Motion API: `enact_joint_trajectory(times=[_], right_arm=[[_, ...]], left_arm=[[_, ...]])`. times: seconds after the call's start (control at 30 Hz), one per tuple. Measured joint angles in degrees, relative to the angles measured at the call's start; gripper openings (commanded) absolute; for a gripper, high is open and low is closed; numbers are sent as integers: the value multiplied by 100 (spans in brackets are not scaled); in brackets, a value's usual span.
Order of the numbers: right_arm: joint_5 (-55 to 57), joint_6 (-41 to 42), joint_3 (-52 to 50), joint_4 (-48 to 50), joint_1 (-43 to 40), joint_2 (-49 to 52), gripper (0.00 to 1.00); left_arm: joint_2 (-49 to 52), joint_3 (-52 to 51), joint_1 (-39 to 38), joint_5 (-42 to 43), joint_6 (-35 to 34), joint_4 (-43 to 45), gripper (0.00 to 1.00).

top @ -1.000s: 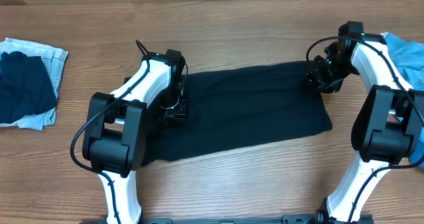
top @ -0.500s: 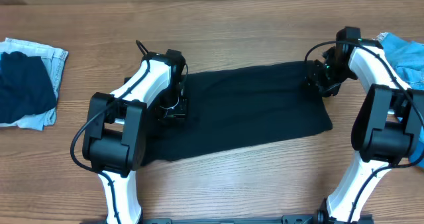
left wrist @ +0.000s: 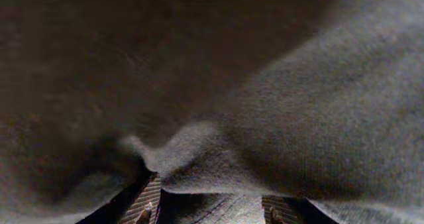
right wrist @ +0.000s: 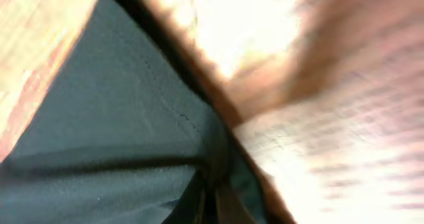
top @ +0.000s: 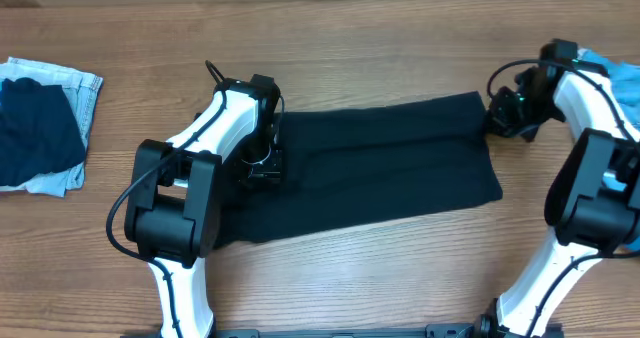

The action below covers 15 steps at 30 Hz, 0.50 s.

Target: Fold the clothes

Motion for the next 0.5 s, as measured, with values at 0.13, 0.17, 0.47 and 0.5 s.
enact_joint_trajectory(times=[0.13,0.17,0.47,0.5], right_arm=[[-7,-289,2,-72,-2,0,42],[28,-317,2,-68,0,0,50],[122,-378,33,494,-2,0,22],[39,-378,72,627,-2,0,13]], left_arm=[[0,0,0,11,0,9,54],[0,0,0,15,0,9,54],[-4,0,0,22,0,9,56],[-4,0,0,26,0,7,56]])
